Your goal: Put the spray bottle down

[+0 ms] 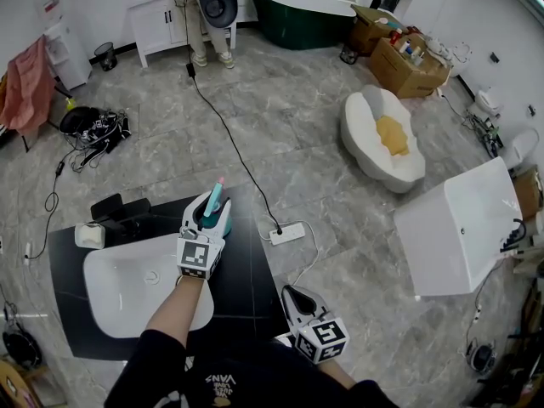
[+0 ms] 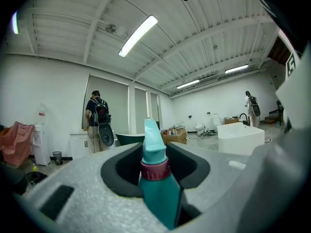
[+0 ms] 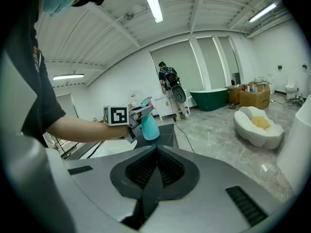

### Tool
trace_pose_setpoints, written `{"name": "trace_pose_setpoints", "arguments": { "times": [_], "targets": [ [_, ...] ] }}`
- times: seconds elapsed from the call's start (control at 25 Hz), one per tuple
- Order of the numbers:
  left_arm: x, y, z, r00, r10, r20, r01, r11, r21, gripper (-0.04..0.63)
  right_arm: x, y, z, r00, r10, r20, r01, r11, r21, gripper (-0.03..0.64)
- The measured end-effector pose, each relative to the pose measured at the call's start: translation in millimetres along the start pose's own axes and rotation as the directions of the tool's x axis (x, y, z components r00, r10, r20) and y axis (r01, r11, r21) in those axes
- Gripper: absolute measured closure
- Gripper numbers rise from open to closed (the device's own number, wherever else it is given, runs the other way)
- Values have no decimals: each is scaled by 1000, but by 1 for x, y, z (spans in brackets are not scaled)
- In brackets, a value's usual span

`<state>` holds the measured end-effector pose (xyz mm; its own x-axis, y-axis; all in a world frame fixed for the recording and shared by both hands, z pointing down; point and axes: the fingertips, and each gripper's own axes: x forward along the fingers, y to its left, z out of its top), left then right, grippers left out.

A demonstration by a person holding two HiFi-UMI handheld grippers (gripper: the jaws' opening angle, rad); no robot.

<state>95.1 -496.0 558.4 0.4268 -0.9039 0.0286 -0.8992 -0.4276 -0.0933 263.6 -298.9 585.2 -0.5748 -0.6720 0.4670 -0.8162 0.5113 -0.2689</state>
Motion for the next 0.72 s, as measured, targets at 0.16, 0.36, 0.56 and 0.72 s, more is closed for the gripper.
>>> {"name": "trace_pose_setpoints", "arguments": {
  "times": [0.16,0.36,0.56,0.72],
  "targets": [
    [-4,-1,4,1000,6,-8,-6,1000,-5,454,1,4,1,1000,8,1,-8,1000,-4,612],
    [-5,-4,-4,999,-15,-43,14,1000,-16,445,2,9,0,1000,18,3,-18,1000,-9,612],
    [-11,-3,-21,995,-27,-92,21,998,-65,328,2,14,1,1000,16,10,-16,1000,-10,612],
    [-23,-4,-27,993,-32,-110,22,995,-95,298,0,18,0,1000,12,13,-12,1000,-7,612]
  ]
}}
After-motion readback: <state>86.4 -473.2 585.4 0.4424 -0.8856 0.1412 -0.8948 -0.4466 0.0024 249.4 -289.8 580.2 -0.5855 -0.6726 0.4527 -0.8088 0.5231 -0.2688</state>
